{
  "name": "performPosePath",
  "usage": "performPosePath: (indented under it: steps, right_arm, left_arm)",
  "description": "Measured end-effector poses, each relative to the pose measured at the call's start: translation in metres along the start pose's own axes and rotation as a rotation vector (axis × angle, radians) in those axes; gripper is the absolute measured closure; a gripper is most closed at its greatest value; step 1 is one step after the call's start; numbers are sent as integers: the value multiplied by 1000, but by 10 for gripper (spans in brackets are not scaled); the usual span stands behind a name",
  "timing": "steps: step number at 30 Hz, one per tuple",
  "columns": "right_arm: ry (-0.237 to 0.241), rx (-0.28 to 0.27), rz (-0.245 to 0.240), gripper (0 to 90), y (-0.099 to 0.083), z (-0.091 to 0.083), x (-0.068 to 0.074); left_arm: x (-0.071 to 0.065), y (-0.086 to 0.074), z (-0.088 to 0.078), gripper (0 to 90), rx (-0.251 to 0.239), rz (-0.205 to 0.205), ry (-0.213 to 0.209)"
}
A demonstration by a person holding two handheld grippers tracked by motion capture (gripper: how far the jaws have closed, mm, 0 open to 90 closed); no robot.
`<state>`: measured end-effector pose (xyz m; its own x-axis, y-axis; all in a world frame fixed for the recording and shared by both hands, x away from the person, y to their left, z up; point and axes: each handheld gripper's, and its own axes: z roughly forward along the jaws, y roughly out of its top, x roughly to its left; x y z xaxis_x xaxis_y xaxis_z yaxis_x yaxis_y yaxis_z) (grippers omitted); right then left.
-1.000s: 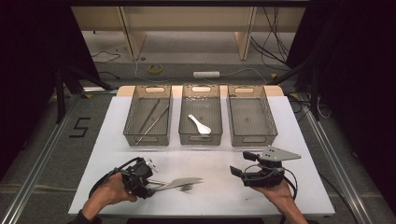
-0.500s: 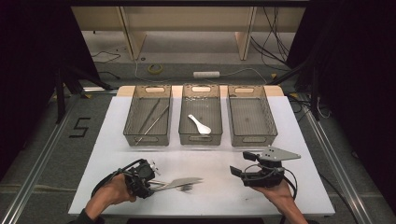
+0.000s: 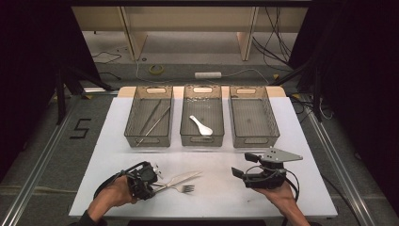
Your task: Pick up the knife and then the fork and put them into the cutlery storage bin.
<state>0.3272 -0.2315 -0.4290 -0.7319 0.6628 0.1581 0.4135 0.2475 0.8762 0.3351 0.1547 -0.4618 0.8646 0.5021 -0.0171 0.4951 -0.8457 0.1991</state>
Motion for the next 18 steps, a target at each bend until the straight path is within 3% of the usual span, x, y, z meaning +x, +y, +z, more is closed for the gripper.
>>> performPosePath:
  steps: [6,18]
  right_arm:
    - [0,-1,-1,243,0,0,0]
    - [5,-3,-3,243,0,0,0]
  left_arm:
    - [-1,0,0,794,0,18,2]
    - [3,-2,-1,828,-53,-29,-36]
